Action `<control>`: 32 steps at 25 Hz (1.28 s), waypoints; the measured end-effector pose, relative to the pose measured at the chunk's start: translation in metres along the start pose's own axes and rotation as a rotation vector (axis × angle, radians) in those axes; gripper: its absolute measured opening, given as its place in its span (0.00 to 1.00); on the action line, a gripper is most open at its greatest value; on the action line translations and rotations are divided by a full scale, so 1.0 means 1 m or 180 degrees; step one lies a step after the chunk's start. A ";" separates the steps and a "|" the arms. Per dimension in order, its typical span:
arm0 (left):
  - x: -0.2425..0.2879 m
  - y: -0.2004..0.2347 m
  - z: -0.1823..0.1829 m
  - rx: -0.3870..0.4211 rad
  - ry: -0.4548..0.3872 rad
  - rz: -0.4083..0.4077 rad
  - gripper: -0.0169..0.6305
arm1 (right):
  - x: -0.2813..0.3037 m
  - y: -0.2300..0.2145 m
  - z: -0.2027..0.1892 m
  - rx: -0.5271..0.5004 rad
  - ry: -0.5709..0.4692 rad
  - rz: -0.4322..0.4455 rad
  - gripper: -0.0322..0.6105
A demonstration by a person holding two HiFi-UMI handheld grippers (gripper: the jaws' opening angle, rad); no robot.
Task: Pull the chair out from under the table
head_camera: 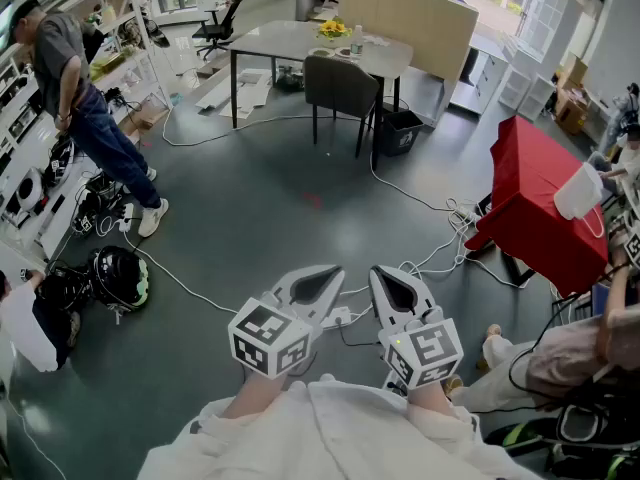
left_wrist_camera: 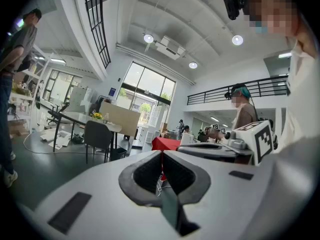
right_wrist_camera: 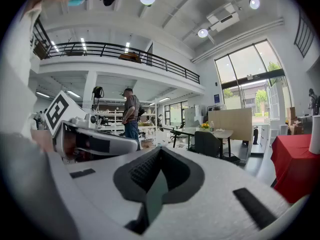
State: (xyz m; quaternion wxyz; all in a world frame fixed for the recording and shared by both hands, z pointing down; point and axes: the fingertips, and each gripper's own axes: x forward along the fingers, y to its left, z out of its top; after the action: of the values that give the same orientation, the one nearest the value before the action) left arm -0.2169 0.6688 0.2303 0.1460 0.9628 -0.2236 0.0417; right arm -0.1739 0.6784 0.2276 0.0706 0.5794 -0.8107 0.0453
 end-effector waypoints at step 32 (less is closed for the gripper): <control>0.029 0.081 -0.023 -0.0357 -0.0031 0.0382 0.05 | 0.060 -0.043 -0.044 0.0375 0.0187 0.0148 0.05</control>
State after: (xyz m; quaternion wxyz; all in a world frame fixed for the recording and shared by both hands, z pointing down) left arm -0.2269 0.5946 0.2780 0.1959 0.9381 -0.2837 0.0330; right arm -0.1497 0.6148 0.2805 0.0592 0.5620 -0.8175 0.1116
